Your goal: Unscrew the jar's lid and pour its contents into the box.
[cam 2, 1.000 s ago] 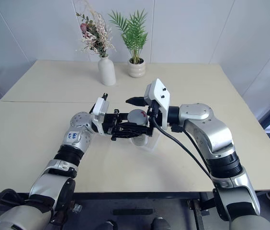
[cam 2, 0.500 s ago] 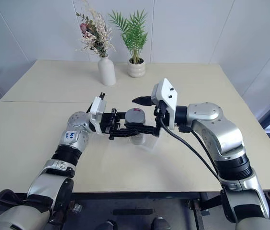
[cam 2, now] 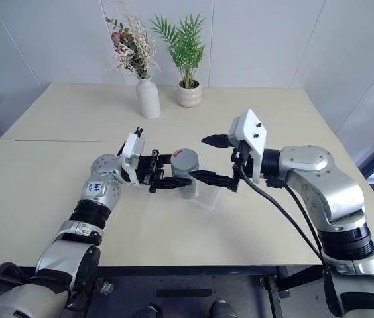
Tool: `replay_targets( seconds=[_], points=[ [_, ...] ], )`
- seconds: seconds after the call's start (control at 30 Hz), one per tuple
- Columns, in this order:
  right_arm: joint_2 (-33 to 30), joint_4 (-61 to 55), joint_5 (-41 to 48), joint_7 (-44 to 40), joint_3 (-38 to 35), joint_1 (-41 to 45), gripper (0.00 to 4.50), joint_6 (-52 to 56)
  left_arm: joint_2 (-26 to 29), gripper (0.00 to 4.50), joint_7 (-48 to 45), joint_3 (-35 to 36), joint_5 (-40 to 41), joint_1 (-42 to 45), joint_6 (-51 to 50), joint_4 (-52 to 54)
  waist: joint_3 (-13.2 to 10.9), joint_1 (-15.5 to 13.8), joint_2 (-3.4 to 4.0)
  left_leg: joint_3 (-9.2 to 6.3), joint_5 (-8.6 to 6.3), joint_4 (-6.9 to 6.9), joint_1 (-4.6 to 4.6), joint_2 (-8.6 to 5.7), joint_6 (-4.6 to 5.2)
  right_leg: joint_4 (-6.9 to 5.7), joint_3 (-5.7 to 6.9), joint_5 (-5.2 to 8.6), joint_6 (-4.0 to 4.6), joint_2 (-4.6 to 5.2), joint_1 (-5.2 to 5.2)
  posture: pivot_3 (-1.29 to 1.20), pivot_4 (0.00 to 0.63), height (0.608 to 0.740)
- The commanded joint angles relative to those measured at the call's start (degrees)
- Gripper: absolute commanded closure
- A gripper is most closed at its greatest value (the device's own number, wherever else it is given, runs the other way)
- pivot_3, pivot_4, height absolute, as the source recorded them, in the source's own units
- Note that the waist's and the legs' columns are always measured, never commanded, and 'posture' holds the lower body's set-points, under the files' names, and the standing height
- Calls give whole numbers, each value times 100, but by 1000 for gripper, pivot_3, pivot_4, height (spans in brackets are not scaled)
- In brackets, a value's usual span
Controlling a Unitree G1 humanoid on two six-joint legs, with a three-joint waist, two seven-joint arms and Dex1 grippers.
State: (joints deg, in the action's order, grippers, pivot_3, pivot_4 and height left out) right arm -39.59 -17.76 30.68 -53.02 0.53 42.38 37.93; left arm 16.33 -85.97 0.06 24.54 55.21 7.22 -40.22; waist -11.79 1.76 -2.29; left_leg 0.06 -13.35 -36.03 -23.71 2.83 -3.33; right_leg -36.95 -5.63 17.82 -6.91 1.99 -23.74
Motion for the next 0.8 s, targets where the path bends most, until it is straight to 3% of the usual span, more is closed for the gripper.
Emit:
replay_targets(
  seconds=[0.03,0.47,0.8],
  points=[
    [-229,-240,67,114,-344,-119,43,98,0,2223,-203,29,9,-10,64,95,0,-3,0,0,0,0,0,0,0,0,0,0,0,0,0,0,150,740],
    [-266,-657,671,280,-604,-60,43,464,-11,2223,-208,23,-19,76,118,-24,0,1,0,-1,0,-2,0,0,0,1,-2,-1,-1,-2,1,0,150,740],
    [502,-276,456,486,20,491,43,171,-94,2223,-274,3,-32,199,203,-197,0,5,0,-3,0,-2,-1,5,0,0,-2,-1,-1,-9,0,0,150,740]
  ],
)
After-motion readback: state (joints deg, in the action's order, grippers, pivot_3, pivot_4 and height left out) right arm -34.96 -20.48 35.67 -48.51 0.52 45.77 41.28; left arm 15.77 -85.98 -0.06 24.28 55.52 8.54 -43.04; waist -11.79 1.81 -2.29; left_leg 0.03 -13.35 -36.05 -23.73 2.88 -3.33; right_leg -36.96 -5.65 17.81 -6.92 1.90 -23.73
